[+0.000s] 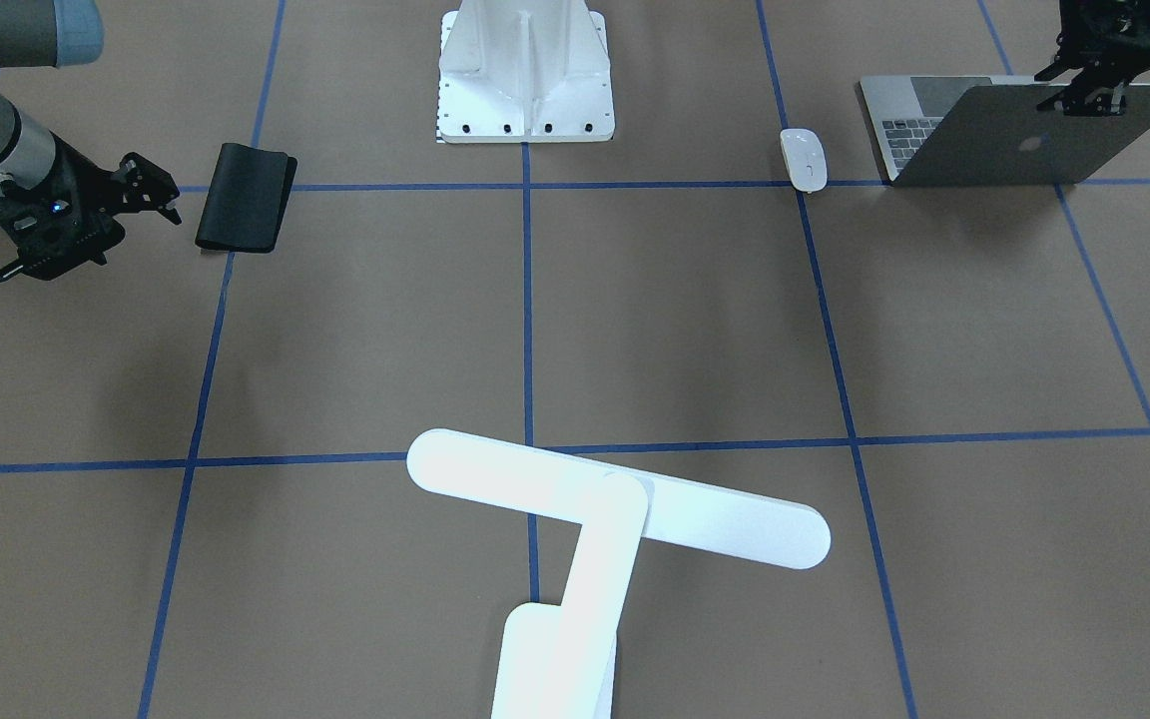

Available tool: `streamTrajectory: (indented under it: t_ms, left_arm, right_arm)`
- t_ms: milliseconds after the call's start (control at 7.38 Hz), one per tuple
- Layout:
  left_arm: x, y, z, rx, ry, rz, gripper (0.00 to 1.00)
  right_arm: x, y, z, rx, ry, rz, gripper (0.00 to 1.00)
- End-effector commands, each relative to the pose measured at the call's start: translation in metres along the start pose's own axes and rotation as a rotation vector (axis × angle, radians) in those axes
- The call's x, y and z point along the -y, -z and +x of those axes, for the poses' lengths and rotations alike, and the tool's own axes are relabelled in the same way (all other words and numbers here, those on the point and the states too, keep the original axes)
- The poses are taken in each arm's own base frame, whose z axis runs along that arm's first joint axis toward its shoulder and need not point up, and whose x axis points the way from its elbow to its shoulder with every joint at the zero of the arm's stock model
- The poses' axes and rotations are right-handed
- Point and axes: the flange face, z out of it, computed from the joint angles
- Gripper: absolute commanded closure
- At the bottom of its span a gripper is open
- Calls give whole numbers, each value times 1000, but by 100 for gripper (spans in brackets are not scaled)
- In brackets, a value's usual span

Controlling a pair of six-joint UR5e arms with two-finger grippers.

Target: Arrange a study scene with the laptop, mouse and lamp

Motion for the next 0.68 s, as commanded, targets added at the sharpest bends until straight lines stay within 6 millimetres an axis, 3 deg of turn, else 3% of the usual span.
streamTrajectory:
  t_ms: [0,407,542]
  left_arm:
    - [-4,-4,1,-11,14,-3,61]
    - [-8,-10,-2,-24,28,-7,72]
    - [-9,-11,-2,-25,35,-7,85]
  right_arm:
    - [0,0,0,-1,0,0,0]
    - [0,-1,1,-3,3,-2,0]
    - [0,-1,1,-2,4,-1,0]
